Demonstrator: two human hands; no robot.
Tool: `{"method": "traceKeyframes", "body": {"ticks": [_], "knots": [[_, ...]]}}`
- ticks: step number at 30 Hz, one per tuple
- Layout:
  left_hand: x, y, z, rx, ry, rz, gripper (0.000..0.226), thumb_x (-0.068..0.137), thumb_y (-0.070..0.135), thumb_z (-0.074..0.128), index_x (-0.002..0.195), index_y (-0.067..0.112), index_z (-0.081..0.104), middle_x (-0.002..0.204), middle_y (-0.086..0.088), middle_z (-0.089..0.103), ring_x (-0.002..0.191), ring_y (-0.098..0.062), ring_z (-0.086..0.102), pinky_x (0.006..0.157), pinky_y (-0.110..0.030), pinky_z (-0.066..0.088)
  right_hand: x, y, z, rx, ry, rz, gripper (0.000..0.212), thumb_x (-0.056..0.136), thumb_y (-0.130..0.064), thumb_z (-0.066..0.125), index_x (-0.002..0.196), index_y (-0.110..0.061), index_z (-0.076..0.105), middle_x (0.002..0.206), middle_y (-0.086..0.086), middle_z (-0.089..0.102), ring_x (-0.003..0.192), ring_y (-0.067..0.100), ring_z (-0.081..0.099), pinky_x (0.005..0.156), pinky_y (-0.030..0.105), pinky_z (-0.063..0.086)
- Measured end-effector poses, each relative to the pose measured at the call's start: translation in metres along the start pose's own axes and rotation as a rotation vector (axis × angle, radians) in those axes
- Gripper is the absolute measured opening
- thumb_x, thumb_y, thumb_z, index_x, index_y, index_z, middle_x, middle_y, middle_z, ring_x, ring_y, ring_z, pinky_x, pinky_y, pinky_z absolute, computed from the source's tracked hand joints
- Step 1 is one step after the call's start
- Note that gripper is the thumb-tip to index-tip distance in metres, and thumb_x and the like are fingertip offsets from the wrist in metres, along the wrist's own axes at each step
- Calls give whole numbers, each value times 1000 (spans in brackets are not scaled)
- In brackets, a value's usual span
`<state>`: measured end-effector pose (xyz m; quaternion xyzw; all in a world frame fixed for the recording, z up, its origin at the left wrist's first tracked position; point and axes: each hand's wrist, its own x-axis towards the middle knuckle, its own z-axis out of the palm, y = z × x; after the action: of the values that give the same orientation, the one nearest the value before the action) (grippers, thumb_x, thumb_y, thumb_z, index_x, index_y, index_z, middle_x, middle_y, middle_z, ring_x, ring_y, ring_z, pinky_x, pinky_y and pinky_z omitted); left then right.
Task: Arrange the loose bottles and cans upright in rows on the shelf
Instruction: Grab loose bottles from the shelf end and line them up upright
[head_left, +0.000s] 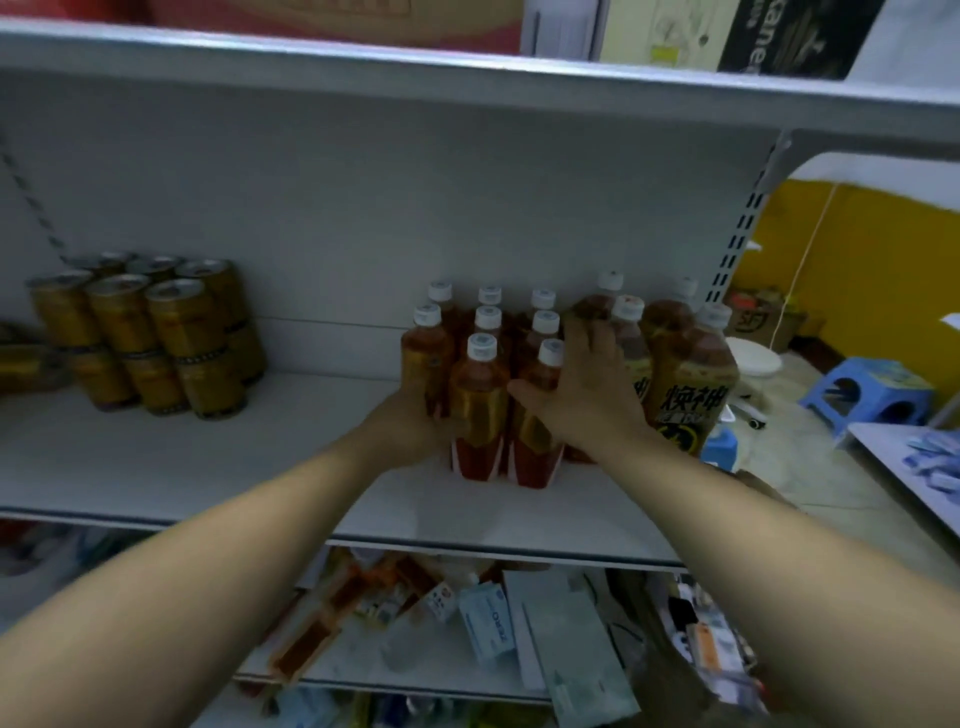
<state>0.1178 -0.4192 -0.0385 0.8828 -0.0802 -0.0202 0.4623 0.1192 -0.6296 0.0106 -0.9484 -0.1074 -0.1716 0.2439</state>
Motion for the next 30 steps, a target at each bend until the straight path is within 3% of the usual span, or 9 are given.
{"method": "traceKeyframes", "body": {"ticks": [2, 5, 7, 11, 13, 17, 21, 25, 30], "knots": [[-8, 5, -29, 95, 76, -40, 75, 69, 54, 70, 132, 30, 39, 125, 6, 55, 111, -16, 53, 85, -25, 39, 12, -22, -12, -90, -19, -55, 90, 79, -67, 55, 147, -18, 23, 148, 10, 27, 135, 32, 27, 106, 43, 30], [-25, 5, -79, 296, 111, -141, 83, 75, 55, 67, 143, 31, 25, 146, 2, 37, 125, -21, 44, 89, -25, 37, 31, -64, -14, -127, -151, -129, 81, 82, -65, 52, 145, -19, 31, 145, 8, 36, 131, 29, 34, 101, 37, 32], [-45, 1, -113, 423, 126, -140, 80, 77, 54, 65, 144, 33, 26, 149, 1, 34, 126, -22, 45, 87, -22, 35, 43, -97, -6, -117, -217, -175, 78, 83, -65, 51, 144, -21, 34, 144, 5, 38, 129, 26, 36, 97, 33, 32], [-100, -19, -184, 500, 168, -122, 65, 80, 43, 67, 136, 25, 41, 136, -4, 50, 113, -19, 52, 82, -21, 37, 54, -182, 24, -97, -340, -217, 88, 82, -68, 50, 150, -21, 22, 155, 4, 25, 137, 27, 27, 105, 36, 28], [-132, -37, -218, 537, 171, -124, 58, 79, 41, 68, 131, 25, 46, 128, -4, 56, 106, -19, 55, 79, -26, 41, 51, -229, 43, -72, -352, -251, 86, 81, -67, 52, 148, -21, 27, 152, 5, 29, 134, 27, 33, 101, 35, 32], [-197, -91, -288, 615, 223, -240, 72, 80, 48, 65, 141, 25, 35, 146, -2, 38, 127, -21, 42, 98, -30, 37, 32, -329, 90, 29, -369, -388, 55, 82, -55, 59, 129, -28, 52, 130, 2, 56, 109, 24, 55, 82, 32, 43], [-264, -148, -349, 620, 264, -370, 79, 80, 53, 62, 145, 23, 28, 150, -1, 32, 133, -20, 37, 102, -32, 35, 11, -416, 140, 61, -414, -412, 48, 81, -58, 59, 118, -28, 55, 108, 0, 61, 91, 22, 58, 76, 34, 50], [-316, -194, -394, 551, 278, -471, 78, 80, 53, 63, 144, 24, 30, 149, 0, 33, 131, -19, 38, 101, -30, 36, -3, -481, 188, 89, -504, -420, 61, 81, -61, 59, 128, -23, 51, 122, 3, 57, 103, 24, 56, 82, 35, 49], [-340, -239, -438, 479, 315, -530, 70, 80, 45, 66, 140, 21, 38, 143, 0, 43, 126, -17, 45, 102, -38, 41, -2, -541, 251, 38, -532, -451, 71, 81, -61, 57, 138, -22, 43, 135, 6, 49, 115, 25, 51, 88, 35, 46]]}}
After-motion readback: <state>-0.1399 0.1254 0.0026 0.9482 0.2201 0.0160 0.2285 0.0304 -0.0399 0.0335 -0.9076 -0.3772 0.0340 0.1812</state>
